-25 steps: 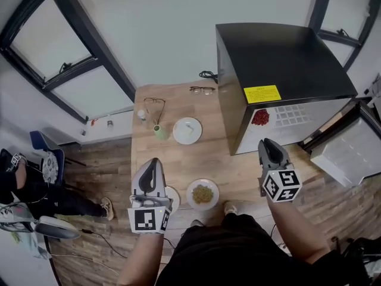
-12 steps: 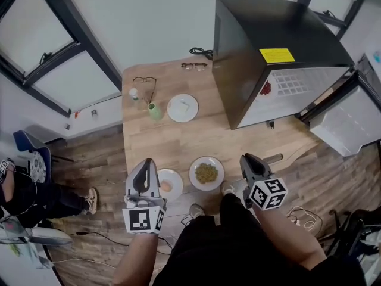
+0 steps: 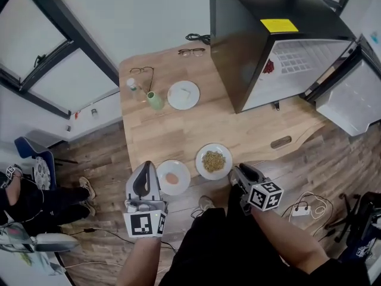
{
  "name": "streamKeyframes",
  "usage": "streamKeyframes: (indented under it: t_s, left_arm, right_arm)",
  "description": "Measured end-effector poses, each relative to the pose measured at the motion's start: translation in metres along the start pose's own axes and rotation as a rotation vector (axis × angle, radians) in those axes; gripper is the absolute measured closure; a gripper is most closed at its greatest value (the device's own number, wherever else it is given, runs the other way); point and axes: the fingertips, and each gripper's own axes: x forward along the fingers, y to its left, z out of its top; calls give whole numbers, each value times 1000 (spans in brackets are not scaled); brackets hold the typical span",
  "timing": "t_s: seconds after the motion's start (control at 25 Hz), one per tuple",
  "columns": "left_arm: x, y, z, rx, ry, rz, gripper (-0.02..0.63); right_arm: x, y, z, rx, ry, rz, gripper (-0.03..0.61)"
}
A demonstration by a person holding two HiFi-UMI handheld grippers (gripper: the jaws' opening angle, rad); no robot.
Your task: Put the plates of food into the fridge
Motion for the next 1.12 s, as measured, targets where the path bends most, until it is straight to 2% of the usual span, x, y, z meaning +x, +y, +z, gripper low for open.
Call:
streamKeyframes:
  t_s: [0.04,0.12,0.36,0.6,0.76,0.88,1.0,1.04,1.12]
  left_arm:
    - [-4,1,-3,6,10,-4,611]
    - [-9,2,-8,14,26,-10,611]
    - [-17,-12,-22,43,73,-54,611]
    - [-23,-5,-22,83,84,-50,611]
    - [-31,8,-28,85,95,-22,611]
    - [-35,19,-32,65,110,10,611]
    - [-34,27,-27,78,104,24,611]
    - [-34,29,-25,79,103,27,611]
    - [-32,34,-23,69,104,35,611]
  right_arm:
    - [3,-5,-9,37,6,-17,463]
    - [9,-13,-24,113,13,-50,398]
    - [27,-30,-51,396,-8,-117,391]
    - [46,-31,-66,419,34,-161,391]
    - [53,-27,-72,529,18,-141,391]
    - [57,-30,-78,578,18,-161,393]
    - [62,-31,-78,602,1,-149,395]
    - [63,-30,-76,599,-7,-135,407]
    - [66,-26,-72,602,-17,-116,471]
